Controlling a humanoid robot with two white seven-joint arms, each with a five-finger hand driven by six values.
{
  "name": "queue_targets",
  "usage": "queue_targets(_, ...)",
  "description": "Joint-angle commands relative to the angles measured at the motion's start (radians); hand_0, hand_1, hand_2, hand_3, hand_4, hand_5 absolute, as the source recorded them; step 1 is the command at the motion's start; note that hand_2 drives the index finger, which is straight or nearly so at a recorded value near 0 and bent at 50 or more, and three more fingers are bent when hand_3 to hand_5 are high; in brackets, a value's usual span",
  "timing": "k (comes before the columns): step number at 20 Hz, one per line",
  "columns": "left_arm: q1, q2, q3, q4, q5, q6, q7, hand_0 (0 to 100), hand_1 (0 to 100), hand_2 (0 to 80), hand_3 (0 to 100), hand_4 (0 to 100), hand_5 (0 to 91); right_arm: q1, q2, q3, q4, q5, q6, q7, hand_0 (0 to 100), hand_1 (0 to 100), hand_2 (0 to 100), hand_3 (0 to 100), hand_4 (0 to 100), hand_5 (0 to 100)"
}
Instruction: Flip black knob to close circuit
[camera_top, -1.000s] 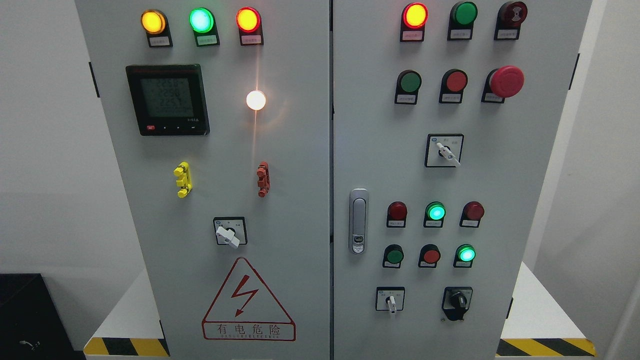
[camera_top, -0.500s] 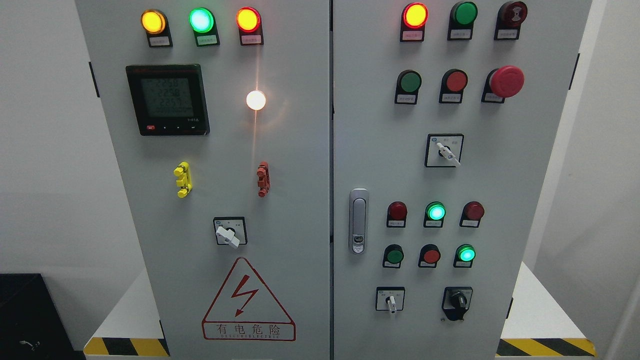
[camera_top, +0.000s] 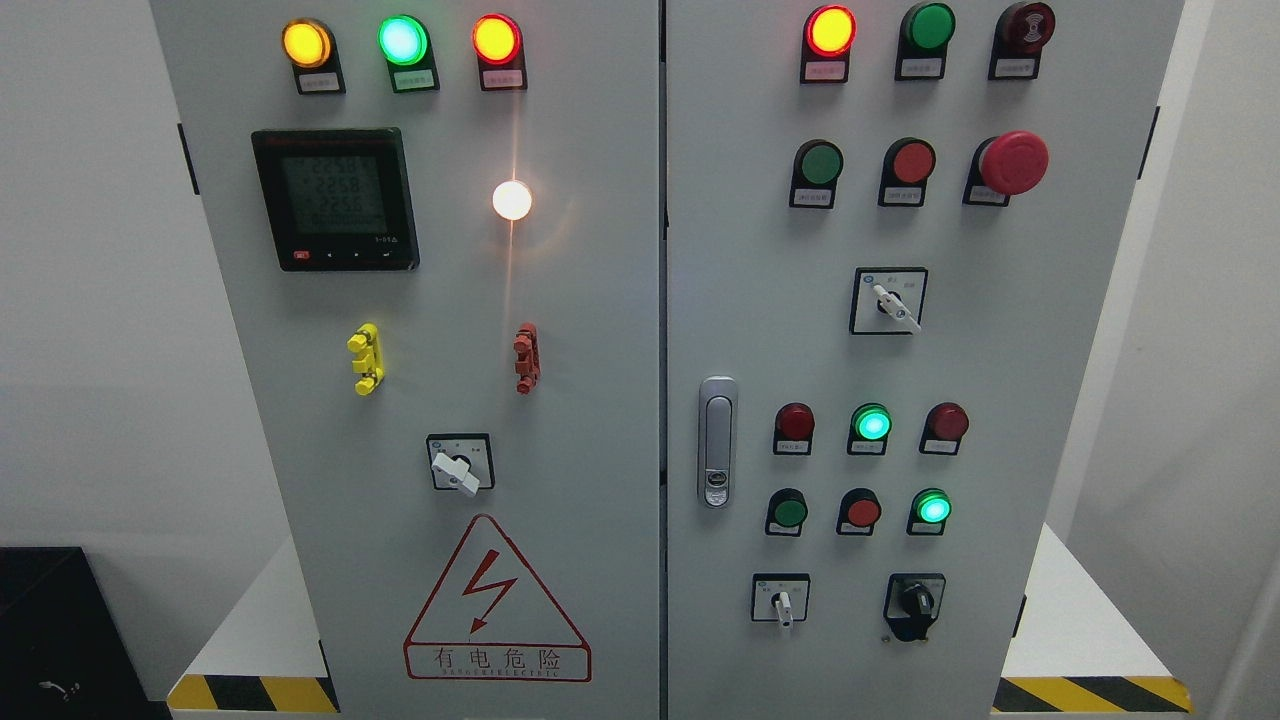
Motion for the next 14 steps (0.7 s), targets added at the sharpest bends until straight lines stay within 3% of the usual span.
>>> queue_targets(1, 0.021, 0.0, 0.0, -0.023, 0.0, 0.0, 0.0, 12, 56, 0.0, 0, 0, 0.0, 0.053, 0.007, -0.024, -0.233, 0.02, -0.005, -0.009, 0, 23, 0, 0, 0, 0)
queue_targets(4, 0.021, 0.0, 0.0, -0.023, 0.0, 0.0, 0.0, 12, 56, 0.0, 0, 0, 0.0, 0.104, 0.003, -0.021, -0.4, 0.029, -0.005, -0.015, 0, 23, 0, 0, 0, 0)
queue_targets(6, 0.021, 0.0, 0.0, -0.023, 0.0, 0.0, 0.0, 12, 56, 0.0, 0, 0, 0.0, 0.119, -0.002, -0.011, -0.471, 0.035, -0.006, -0.046, 0, 23, 0, 3, 0, 0)
queue_targets(7, 0.021, 0.0, 0.0, -0.023, 0.0, 0.0, 0.0, 12, 56, 0.0, 0, 0, 0.0, 0.122, -0.002, -0.011, -0.5, 0.053, -0.008, -0.066, 0, 23, 8, 15, 10, 0)
queue_targets(8, 0.021, 0.0, 0.0, -0.023, 0.0, 0.0, 0.0, 12, 56, 0.0, 0, 0, 0.0, 0.124, -0.004, -0.009, -0.523, 0.081, -0.008, -0.075, 0, 22, 9, 16, 12, 0)
queue_targets(9, 0.021, 0.0, 0.0, -0.023, 0.0, 0.0, 0.0, 12, 56, 0.0, 0, 0, 0.0, 0.128, -0.004, -0.012, -0.557, 0.13, -0.015, -0.087, 0, 22, 18, 26, 21, 3)
queue_targets(10, 0.021, 0.001, 0.0, -0.023, 0.0, 0.0, 0.0, 12, 56, 0.0, 0, 0, 0.0, 0.13, -0.004, -0.014, -0.58, 0.167, -0.029, -0.096, 0, 22, 25, 35, 29, 11)
queue_targets(12, 0.021, 0.0, 0.0, -0.023, 0.0, 0.0, 0.0, 12, 56, 0.0, 0, 0, 0.0, 0.127, -0.007, -0.015, -0.609, 0.227, -0.061, -0.142, 0, 22, 31, 41, 35, 21)
queue_targets(13, 0.021, 0.0, 0.0, -0.023, 0.0, 0.0, 0.0, 12, 56, 0.0, 0, 0, 0.0, 0.122, -0.007, -0.014, -0.619, 0.253, -0.07, -0.161, 0, 22, 38, 50, 43, 29)
queue_targets(14, 0.021, 0.0, 0.0, -0.023, 0.0, 0.0, 0.0, 12, 56, 0.0, 0, 0, 0.0, 0.118, -0.013, -0.018, -0.641, 0.286, -0.074, -0.178, 0, 22, 39, 52, 45, 31)
